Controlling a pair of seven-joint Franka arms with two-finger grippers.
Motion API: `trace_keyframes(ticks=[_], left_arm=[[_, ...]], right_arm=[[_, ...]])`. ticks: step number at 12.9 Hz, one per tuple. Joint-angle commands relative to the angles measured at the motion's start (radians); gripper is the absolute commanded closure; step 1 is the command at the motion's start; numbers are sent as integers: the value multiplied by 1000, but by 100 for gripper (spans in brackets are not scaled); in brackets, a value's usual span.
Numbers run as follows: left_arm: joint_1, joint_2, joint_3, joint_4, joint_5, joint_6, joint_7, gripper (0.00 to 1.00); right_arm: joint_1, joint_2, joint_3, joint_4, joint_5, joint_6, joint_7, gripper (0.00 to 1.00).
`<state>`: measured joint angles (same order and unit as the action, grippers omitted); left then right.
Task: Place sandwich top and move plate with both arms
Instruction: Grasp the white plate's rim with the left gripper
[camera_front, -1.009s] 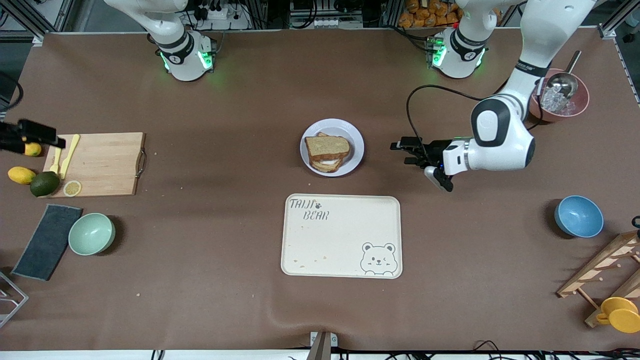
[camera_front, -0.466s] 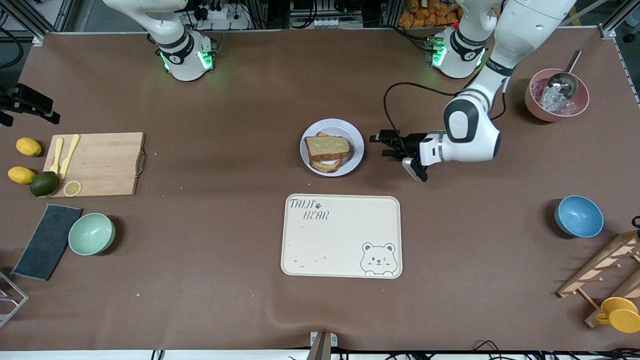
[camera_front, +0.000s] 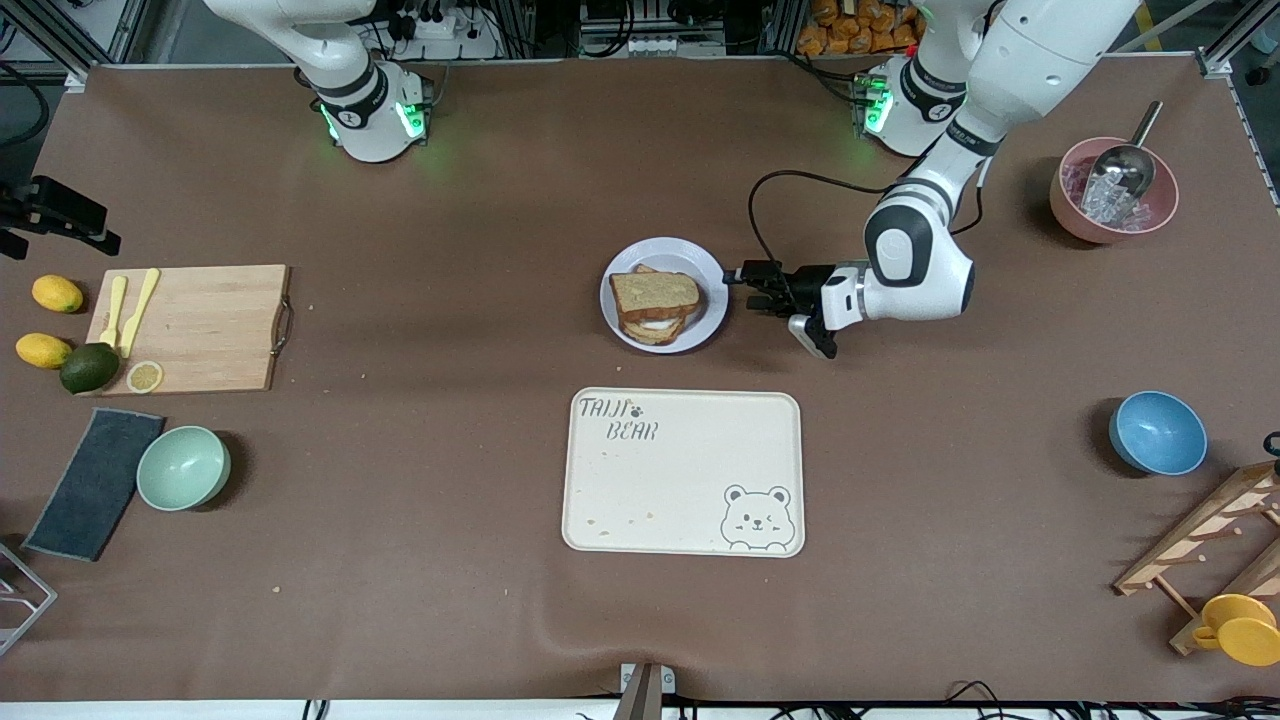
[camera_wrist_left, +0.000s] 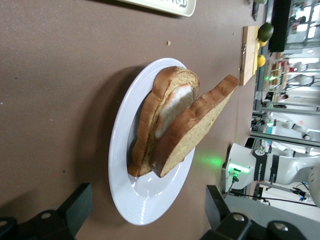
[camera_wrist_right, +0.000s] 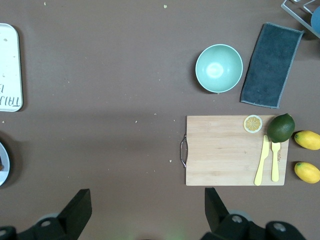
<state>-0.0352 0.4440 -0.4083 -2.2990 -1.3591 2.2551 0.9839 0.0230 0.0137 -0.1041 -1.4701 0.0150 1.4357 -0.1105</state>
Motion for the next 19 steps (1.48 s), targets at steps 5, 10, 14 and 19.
trace_keyframes(ticks=[5, 10, 14, 19], left_arm=[[-11, 45, -1, -33, -123, 21, 128, 0], [-18, 74, -1, -25, -219, 21, 189, 0], [-22, 91, -4, -17, -282, 20, 226, 0], [-55, 105, -10, -4, -360, 20, 240, 0]], right_arm=[[17, -12, -8, -19, -17, 9, 15, 0], [9, -11, -9, -18, -17, 8, 15, 0], [8, 0, -11, -19, -17, 5, 17, 0], [8, 2, -12, -23, -17, 5, 17, 0]])
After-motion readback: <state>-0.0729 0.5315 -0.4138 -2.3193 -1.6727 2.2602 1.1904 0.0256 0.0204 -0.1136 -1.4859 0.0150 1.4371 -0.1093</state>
